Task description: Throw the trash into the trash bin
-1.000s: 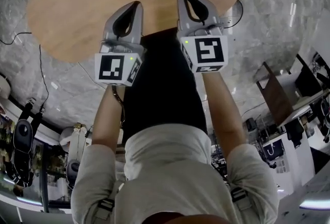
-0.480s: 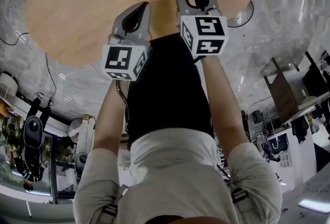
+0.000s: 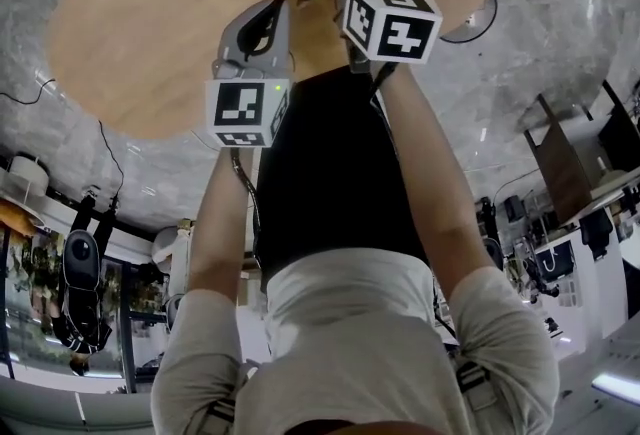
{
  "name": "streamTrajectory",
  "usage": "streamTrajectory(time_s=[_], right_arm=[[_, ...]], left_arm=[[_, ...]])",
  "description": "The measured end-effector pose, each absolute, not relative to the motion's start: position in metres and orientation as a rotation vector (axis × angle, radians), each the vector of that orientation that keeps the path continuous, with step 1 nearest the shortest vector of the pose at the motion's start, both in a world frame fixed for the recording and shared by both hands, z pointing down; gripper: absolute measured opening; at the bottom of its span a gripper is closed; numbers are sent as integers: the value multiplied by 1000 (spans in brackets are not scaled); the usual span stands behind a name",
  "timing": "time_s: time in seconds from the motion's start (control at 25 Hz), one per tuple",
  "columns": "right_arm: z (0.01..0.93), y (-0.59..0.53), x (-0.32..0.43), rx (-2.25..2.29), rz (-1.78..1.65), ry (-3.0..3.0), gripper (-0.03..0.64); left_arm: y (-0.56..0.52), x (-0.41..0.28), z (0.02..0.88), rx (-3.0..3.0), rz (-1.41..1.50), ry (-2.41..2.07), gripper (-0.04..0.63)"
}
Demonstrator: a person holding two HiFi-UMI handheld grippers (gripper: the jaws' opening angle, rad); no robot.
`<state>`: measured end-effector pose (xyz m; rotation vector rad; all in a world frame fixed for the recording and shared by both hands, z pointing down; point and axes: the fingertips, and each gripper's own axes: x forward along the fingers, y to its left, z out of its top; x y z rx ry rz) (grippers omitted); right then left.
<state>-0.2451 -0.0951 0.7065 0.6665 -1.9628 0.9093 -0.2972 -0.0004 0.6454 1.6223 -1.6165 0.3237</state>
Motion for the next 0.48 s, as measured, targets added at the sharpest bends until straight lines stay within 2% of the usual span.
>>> streamTrajectory(time_s=[0.2,0.28,0.48], right_arm=[[724,-90,-248,661,1007,-1905,132],[721,-88,-249,649,1015,-1912,23],[682,-96,-250,614,909,-1999,17]], left_arm=[[-4,-296,640,1652,361,-1613,18],[-4,-295,632,1670,380,-1615,18],[-7,-296,598,1671,357,-1630,18]])
